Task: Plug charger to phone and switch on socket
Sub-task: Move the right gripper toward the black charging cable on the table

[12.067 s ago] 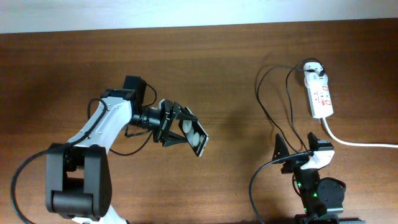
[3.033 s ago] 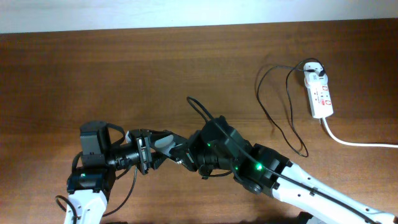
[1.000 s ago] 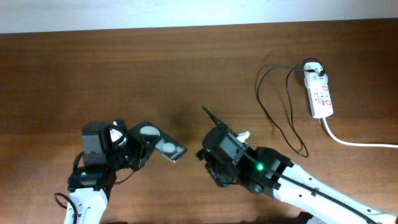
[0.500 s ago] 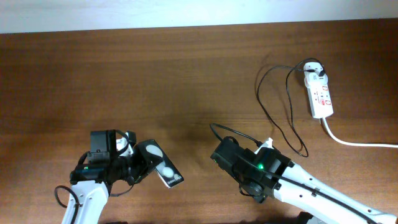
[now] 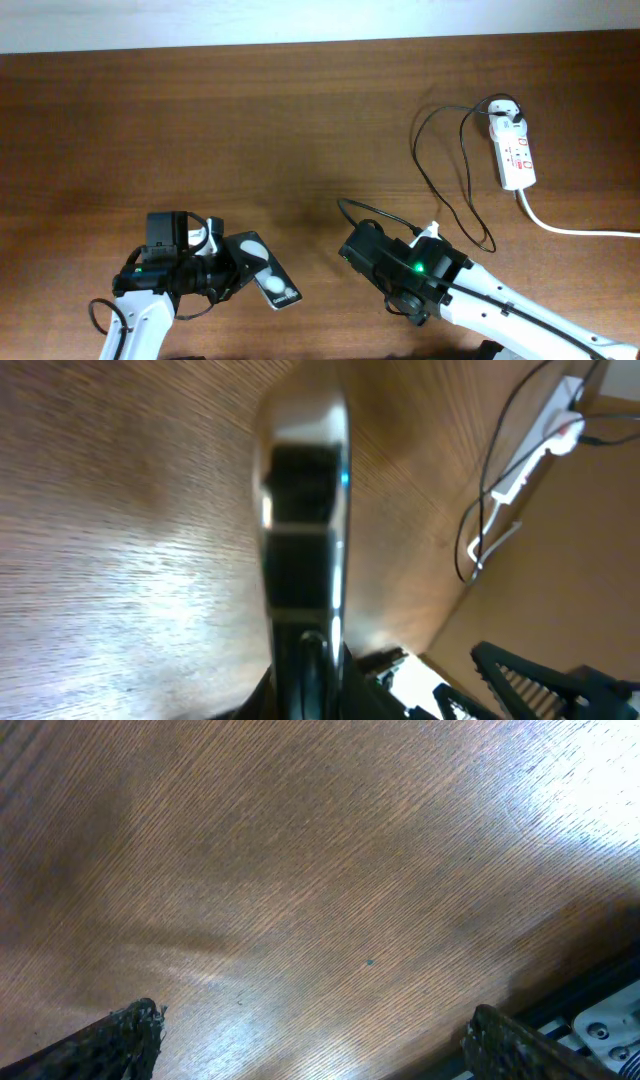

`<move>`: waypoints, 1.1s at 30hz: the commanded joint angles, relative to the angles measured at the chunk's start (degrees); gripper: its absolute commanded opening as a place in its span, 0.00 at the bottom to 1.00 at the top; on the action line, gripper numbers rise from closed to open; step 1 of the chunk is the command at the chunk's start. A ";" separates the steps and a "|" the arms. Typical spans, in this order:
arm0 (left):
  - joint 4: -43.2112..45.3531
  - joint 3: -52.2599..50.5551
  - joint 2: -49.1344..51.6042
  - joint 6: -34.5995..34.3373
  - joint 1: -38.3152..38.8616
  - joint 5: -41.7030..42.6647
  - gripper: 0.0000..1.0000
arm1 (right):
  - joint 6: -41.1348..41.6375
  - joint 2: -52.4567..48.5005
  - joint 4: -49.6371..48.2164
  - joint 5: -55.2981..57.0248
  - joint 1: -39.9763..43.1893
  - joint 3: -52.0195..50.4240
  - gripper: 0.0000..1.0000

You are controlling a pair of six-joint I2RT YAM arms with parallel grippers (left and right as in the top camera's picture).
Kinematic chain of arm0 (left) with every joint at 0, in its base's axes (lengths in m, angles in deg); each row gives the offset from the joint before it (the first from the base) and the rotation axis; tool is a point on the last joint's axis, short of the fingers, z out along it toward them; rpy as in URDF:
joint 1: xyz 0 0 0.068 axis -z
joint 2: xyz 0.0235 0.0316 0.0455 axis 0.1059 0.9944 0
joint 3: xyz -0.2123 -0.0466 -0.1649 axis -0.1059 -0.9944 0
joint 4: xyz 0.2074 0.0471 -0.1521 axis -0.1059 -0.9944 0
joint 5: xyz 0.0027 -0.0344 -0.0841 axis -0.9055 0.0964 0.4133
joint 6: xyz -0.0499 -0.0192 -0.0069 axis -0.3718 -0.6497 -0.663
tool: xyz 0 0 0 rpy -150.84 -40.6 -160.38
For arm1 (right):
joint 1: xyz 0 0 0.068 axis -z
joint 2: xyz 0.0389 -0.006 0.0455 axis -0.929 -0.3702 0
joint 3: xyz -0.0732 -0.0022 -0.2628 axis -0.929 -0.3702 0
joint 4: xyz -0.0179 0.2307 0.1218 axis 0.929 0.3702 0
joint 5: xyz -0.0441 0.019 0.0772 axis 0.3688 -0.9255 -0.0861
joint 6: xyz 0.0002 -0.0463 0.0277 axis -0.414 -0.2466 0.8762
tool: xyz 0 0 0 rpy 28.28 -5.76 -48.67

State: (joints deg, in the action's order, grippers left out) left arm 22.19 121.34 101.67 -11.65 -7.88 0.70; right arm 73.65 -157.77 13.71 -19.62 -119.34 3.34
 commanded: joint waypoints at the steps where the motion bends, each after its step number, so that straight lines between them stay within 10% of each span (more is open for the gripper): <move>1: 0.11 0.31 -0.09 1.27 -0.24 4.35 0.00 | 0.02 0.74 0.26 1.09 -0.28 0.33 0.99; 20: -0.28 0.31 -0.09 0.83 -0.24 4.72 0.00 | -0.39 0.74 -2.69 4.37 -0.11 0.35 0.99; 33: 3.41 0.31 -0.07 0.81 -0.24 4.70 0.00 | -22.16 0.74 -10.99 -3.98 18.86 0.57 0.99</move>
State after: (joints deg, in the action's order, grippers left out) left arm 24.18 121.34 101.67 -11.67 -7.88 3.27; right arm 57.65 -157.77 2.96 -20.60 -103.91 3.34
